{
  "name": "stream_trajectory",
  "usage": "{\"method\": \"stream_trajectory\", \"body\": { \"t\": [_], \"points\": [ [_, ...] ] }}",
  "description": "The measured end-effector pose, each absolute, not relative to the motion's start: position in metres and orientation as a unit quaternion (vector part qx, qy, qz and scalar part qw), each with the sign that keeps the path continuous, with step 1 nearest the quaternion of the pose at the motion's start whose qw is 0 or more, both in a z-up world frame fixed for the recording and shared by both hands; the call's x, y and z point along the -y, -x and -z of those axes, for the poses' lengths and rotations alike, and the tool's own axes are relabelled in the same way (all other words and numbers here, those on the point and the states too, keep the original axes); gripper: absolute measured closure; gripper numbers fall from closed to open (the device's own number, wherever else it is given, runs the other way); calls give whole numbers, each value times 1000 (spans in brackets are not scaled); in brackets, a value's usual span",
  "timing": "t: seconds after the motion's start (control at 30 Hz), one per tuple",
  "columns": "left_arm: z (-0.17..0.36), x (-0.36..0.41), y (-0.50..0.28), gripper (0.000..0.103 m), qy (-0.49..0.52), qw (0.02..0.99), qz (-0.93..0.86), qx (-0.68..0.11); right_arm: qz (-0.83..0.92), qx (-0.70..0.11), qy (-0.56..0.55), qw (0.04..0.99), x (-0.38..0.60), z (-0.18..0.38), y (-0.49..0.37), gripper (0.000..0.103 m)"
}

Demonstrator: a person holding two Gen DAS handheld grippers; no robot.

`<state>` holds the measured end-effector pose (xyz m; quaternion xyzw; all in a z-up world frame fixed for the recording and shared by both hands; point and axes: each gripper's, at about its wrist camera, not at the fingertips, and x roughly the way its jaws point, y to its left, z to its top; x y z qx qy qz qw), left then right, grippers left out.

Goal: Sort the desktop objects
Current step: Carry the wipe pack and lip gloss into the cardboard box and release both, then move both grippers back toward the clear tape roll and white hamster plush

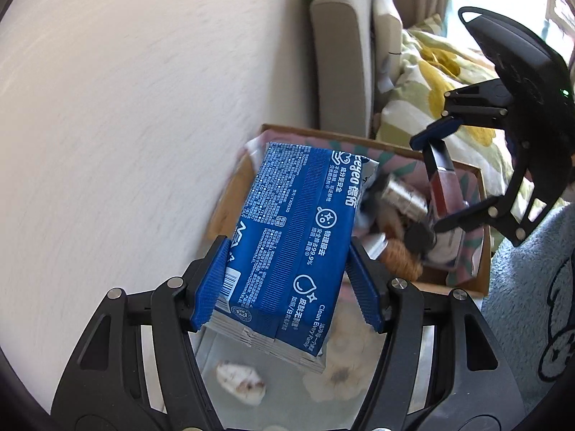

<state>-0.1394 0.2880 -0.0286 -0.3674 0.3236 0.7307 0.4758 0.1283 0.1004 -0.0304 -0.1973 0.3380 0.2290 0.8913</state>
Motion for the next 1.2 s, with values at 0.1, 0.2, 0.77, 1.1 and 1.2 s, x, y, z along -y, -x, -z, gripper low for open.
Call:
{"method": "stream_trajectory", "body": {
  "t": [0.1,0.2,0.77,1.1,1.2],
  "points": [
    [36,-314,138,42,368,486,-720,-331,-229,-344,188,891,-92,36,-127,22],
    [47,-335,135,42,370,491,-710,-343,-232,-349,183,889,-87,41,-128,22],
    [76,-340,143,0,397,420,-743,-337,-256,-303,141,907,-77,28,-130,1],
    [33,-253,158,0,393,368,-811,-229,-265,-282,162,908,-99,19,-126,1],
    [22,-232,156,0,387,350,-825,-217,-270,-282,183,903,-112,19,-123,1]
  ]
}}
